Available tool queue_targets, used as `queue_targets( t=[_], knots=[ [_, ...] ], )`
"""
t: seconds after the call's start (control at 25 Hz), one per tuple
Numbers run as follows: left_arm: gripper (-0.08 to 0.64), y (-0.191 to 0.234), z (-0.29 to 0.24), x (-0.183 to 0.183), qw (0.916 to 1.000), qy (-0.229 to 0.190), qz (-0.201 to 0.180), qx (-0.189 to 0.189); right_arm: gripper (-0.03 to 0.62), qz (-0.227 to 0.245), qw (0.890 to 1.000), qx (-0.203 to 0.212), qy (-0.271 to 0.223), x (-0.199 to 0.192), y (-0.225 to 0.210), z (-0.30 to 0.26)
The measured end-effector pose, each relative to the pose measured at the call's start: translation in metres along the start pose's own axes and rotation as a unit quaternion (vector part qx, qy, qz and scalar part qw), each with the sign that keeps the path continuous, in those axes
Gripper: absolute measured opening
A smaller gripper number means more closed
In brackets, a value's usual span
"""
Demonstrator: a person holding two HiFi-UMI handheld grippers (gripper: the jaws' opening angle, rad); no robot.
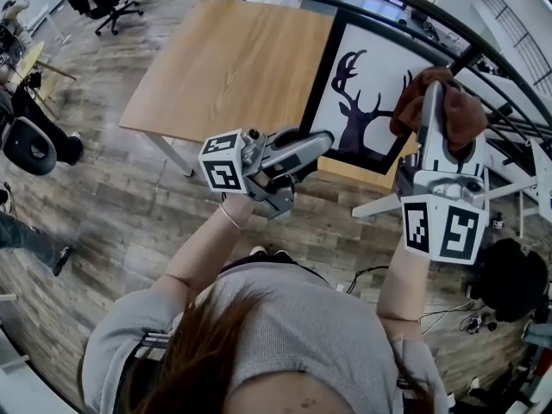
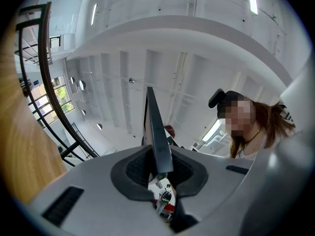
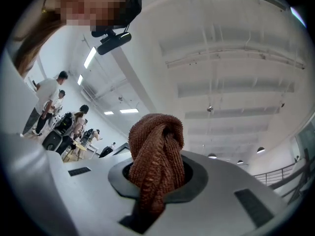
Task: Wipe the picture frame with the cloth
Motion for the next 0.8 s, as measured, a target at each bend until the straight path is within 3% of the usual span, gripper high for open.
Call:
queue_targets(
  t=[0.8],
  knots=[
    [0.049, 0.005, 0.000, -0.006, 0.9995, -0.023, -0.001, 0.023, 0.074, -0.049, 0.993, 0.053, 0.095, -0.062, 0.029, 0.058]
  ],
)
Point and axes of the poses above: the fingertips, and each gripper's own axes: z backward along the fingers, y to its left, x out of its top, the point moved 4 cm from there along z, backward along the fingers, and after that the axes turned 3 degrees about -y, right-handed, at the moved point
